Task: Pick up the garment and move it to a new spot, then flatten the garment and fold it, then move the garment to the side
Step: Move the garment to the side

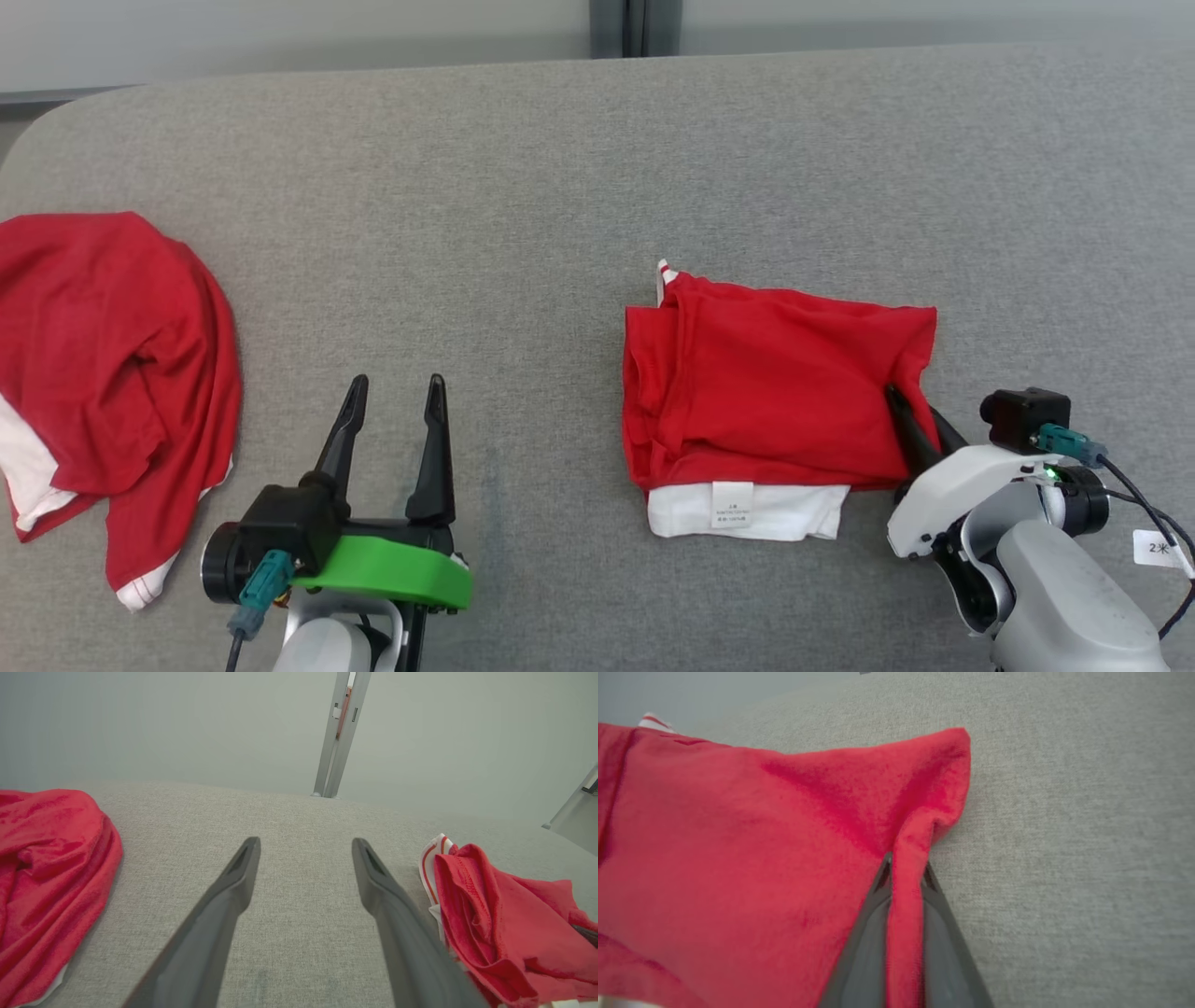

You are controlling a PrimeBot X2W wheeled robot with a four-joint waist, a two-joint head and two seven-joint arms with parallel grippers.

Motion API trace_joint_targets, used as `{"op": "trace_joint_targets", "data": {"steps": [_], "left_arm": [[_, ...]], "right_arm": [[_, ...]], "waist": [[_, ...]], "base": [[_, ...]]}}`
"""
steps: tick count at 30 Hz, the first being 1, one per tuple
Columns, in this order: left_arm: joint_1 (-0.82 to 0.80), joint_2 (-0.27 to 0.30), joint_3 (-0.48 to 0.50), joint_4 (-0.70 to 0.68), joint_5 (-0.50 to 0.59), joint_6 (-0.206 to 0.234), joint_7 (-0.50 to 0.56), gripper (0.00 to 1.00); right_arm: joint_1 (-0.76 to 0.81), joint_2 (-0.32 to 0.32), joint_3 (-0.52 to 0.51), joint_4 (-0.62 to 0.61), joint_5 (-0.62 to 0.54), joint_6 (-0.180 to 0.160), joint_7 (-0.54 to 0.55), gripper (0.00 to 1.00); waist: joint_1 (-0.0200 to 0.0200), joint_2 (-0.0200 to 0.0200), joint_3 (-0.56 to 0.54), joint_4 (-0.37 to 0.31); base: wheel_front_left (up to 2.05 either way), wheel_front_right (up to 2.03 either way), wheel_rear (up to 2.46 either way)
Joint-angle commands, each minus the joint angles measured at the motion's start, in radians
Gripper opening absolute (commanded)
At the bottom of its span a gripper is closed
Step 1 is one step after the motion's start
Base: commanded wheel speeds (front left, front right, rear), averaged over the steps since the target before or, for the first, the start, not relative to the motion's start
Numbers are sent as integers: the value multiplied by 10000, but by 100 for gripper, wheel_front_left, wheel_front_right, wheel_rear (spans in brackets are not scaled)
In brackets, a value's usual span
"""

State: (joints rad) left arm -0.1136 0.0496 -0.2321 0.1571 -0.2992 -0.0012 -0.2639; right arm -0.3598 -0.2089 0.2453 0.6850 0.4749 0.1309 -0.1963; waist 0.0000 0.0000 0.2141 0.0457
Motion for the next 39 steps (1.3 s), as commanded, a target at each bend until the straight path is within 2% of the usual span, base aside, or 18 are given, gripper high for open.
{"op": "trace_joint_targets", "data": {"steps": [1,11,17,22,30,39], "left_arm": [[27,23,2,-33,52,-46,-3,100],[-335,23,-93,-290,307,-216,-3,100],[-1008,32,-496,-298,899,-528,-3,100],[-2054,36,-969,-199,1633,-873,-3,100],[-4068,47,-1850,34,2288,-1168,-3,100],[-5541,142,-2563,153,2513,-1257,-3,100]], "right_arm": [[-111,-155,136,127,-6,-3,-94,0],[-847,-1086,1109,333,-489,-8,-523,0],[-1814,-1943,1533,397,-771,-8,-648,0],[-2843,-2701,1506,501,-636,-8,-697,0],[-4211,-3621,673,835,-577,-8,-698,0],[-5393,-4316,-233,2243,-1320,-9,-699,0]], "waist": [[0,0,-161,-303],[0,0,-2,-1684],[0,0,864,-2500],[0,0,1907,-2985],[0,0,3421,-3288],[0,0,4445,-3106]], "base": [[0,0,0],[0,0,0],[0,0,0],[0,0,0],[0,0,0],[0,0,0]]}}
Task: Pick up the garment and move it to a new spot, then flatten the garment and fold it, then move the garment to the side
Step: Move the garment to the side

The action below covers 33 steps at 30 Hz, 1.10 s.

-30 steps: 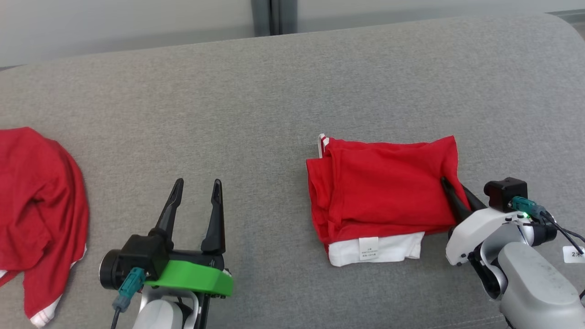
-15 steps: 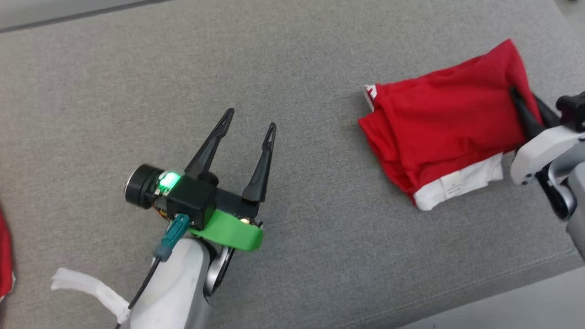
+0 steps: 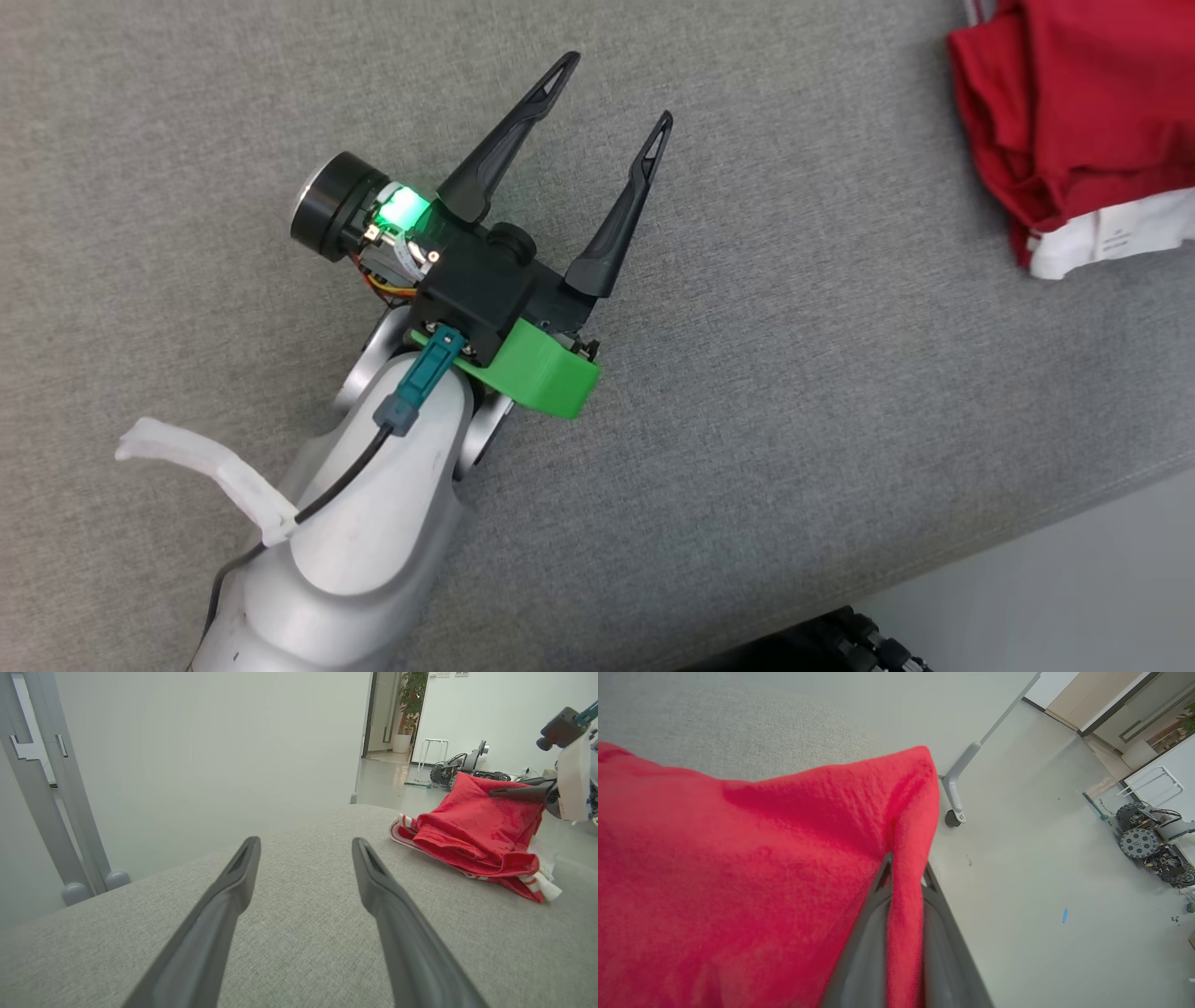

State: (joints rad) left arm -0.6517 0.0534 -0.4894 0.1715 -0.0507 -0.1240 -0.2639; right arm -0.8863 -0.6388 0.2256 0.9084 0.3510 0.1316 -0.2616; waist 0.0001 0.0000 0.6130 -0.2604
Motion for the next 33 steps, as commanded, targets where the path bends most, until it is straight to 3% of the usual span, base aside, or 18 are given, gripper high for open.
{"op": "trace_joint_targets", "data": {"steps": [1,6,7,8,13,19,26,33], "left_arm": [[-198,117,-26,6,17,-33,-3,100],[-130,176,-34,37,-60,-27,-3,100],[-73,172,-17,28,-95,3,-3,100],[-25,165,-8,7,-117,24,-3,100],[194,102,68,-168,-373,118,-3,100],[758,60,488,-321,-764,259,-3,100],[1856,24,1401,-645,-1136,547,-3,100],[3433,-9,2452,-1057,-1440,883,0,100]], "right_arm": [[-226,-62,-195,151,-155,-17,-45,0],[-445,-5,-659,462,-375,-17,-46,0],[-468,39,-732,416,-406,-17,-46,14],[-466,68,-821,388,-424,-17,-46,100],[-253,301,-984,-146,-803,-17,-45,100],[287,773,-471,-1477,-1150,-17,-40,100],[1199,1412,-62,-3261,-607,-16,-41,100],[2850,2469,-67,-5113,-16,-16,-39,100]], "waist": [[-1,0,504,-20],[-1,0,512,62],[-1,0,461,75],[-1,0,412,82],[-1,0,-103,129],[-1,0,-1221,87],[-1,0,-2542,375],[-1,0,-3802,989]], "base": [[0,0,0],[0,0,0],[0,0,0],[0,0,0],[0,0,0],[0,0,0],[0,0,0],[0,0,0]]}}
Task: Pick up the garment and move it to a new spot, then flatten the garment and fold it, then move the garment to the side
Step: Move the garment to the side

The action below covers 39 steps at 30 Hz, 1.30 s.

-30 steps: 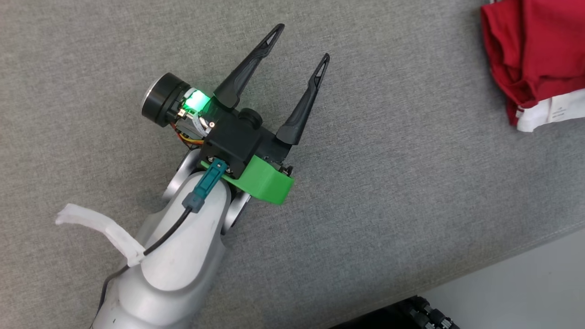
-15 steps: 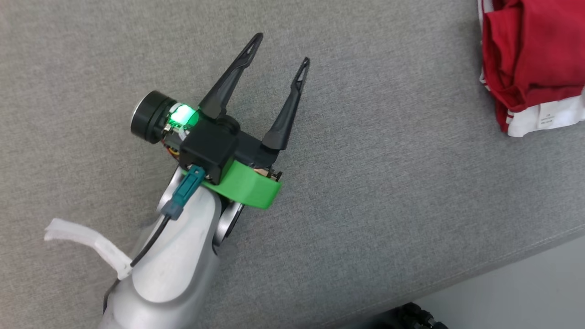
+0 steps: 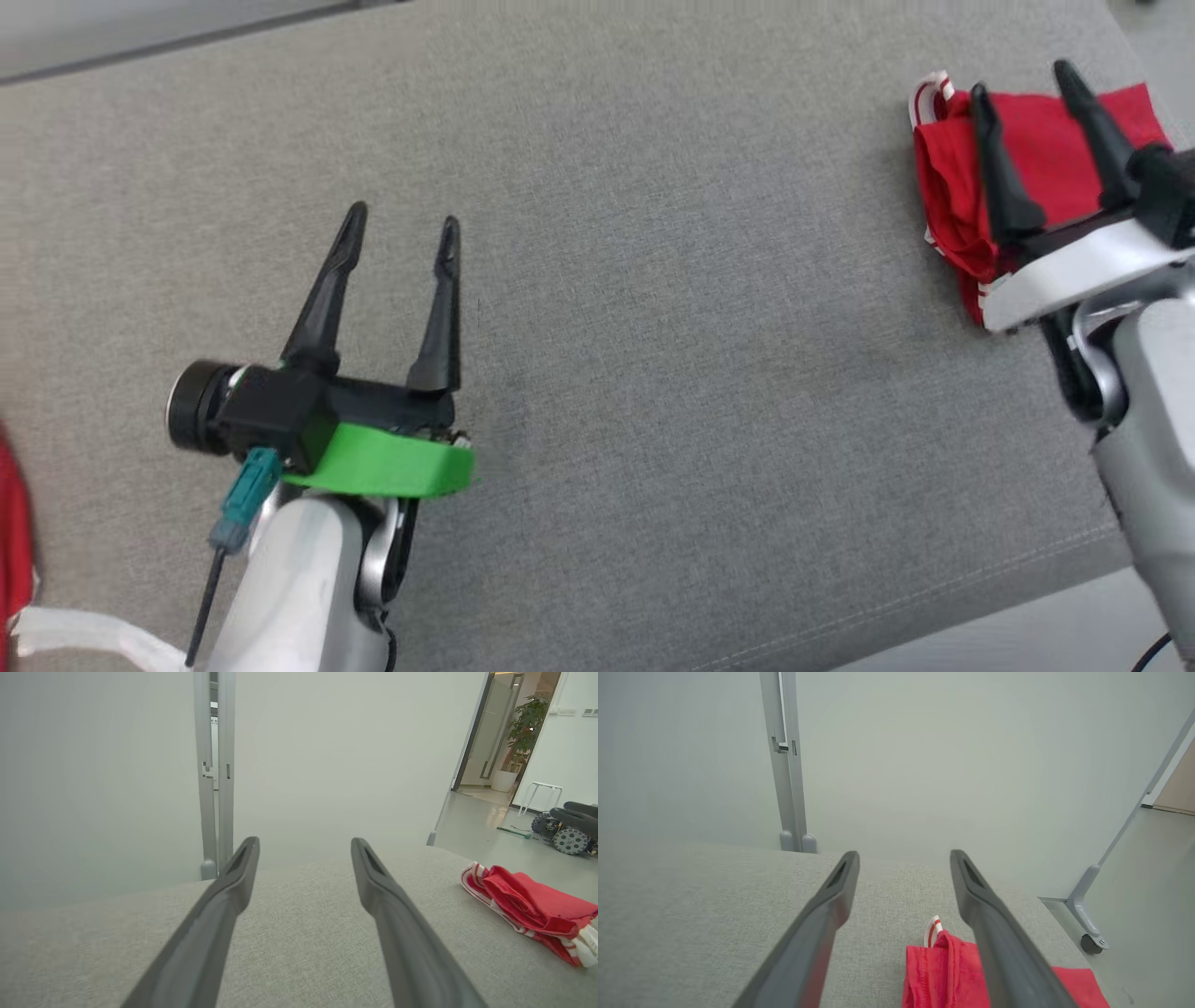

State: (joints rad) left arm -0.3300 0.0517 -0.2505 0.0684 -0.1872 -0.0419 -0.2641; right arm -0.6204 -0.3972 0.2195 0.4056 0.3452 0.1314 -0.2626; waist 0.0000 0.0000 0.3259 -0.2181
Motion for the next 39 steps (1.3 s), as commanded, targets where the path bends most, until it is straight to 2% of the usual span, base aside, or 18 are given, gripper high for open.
{"op": "trace_joint_targets", "data": {"steps": [1,6,8,15,26,39], "left_arm": [[419,5,176,-64,-138,89,-1,100],[1424,-7,330,-326,-792,518,-1,100],[1673,-7,249,-443,-814,497,-1,100],[2743,-3,310,-430,-566,595,-1,100],[3540,-6,688,-496,-636,872,-1,100],[3658,-2,543,-356,-599,944,-1,100]], "right_arm": [[446,230,-40,-339,102,-14,-30,100],[2173,1199,-309,-1581,221,-12,-31,100],[2761,1705,-577,-1987,319,-12,-31,100],[4275,2697,-736,-3038,-266,-7,-30,100],[5587,3243,-1228,-3297,-942,-7,-30,100],[5676,3422,-1458,-3141,-1279,-7,-30,100]], "waist": [[0,0,-1078,658],[0,0,-1843,1218],[0,0,-2062,1397],[0,0,-2534,1733],[0,0,-2859,1976],[0,0,-2964,1845]], "base": [[0,0,0],[0,0,0],[0,0,0],[0,0,0],[0,0,0],[0,0,0]]}}
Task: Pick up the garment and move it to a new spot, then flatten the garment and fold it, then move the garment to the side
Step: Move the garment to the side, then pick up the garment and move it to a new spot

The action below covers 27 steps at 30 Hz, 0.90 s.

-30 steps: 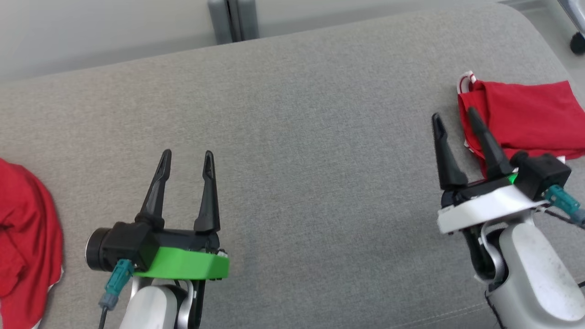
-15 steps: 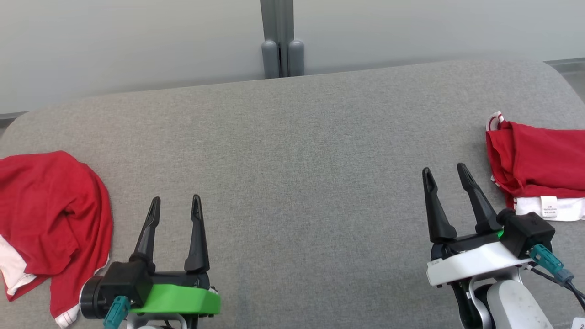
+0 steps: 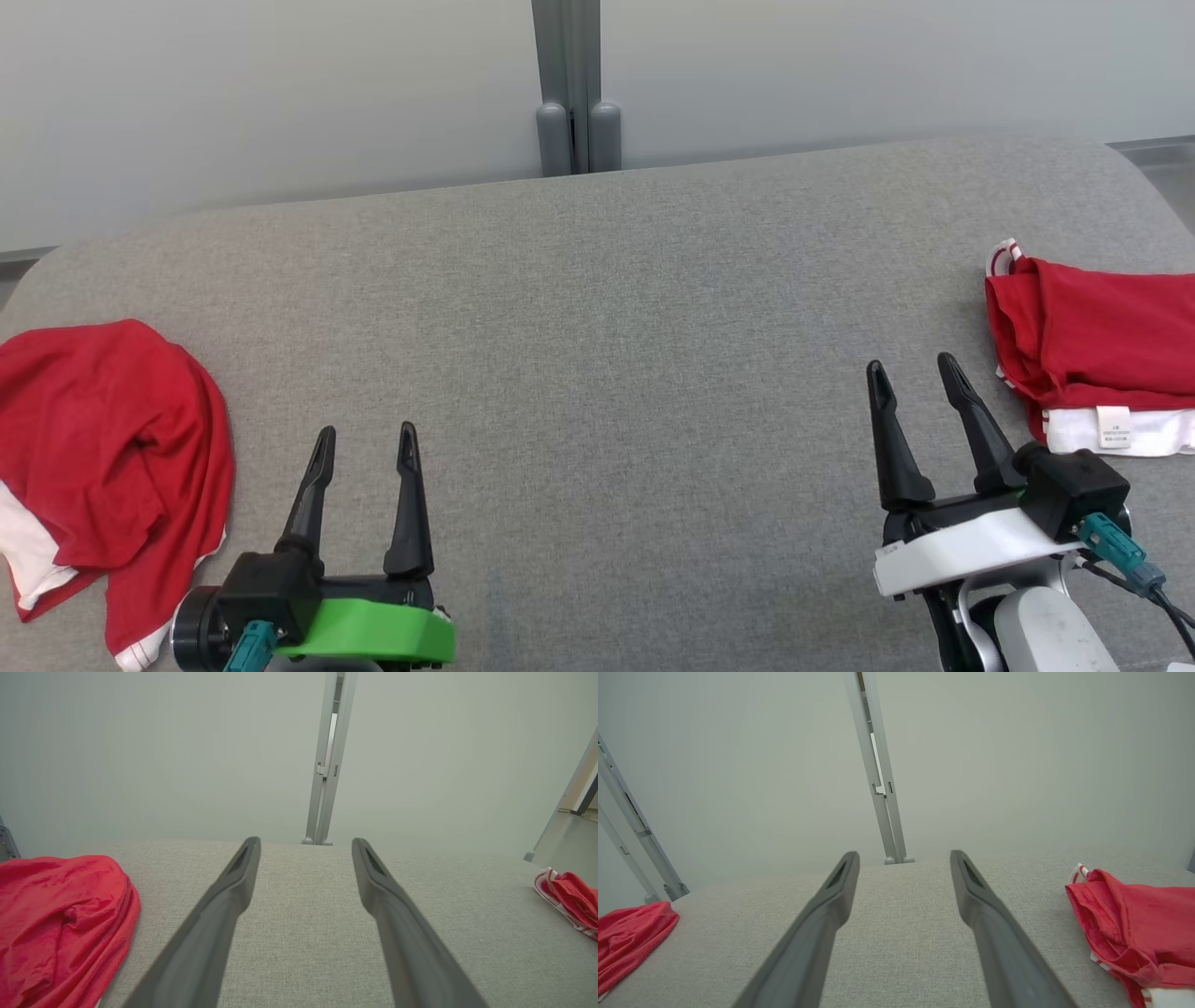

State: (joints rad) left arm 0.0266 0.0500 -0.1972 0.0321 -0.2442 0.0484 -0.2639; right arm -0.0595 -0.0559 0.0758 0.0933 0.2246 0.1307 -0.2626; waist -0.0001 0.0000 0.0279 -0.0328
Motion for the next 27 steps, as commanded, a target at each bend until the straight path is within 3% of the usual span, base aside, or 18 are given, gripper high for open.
{"op": "trace_joint_targets", "data": {"steps": [1,17,27], "left_arm": [[62,16,11,17,-30,34,-3,100],[-59,15,-83,211,-89,-122,-2,100],[-217,17,-101,429,-43,-127,-2,100]], "right_arm": [[45,14,-26,-30,-74,0,-30,100],[2,50,-47,-90,-11,0,-30,100],[95,50,298,48,-74,0,-30,100]], "waist": [[1,0,24,-12],[1,0,81,103],[1,0,210,1126]], "base": [[0,0,0],[0,0,0],[0,0,0]]}}
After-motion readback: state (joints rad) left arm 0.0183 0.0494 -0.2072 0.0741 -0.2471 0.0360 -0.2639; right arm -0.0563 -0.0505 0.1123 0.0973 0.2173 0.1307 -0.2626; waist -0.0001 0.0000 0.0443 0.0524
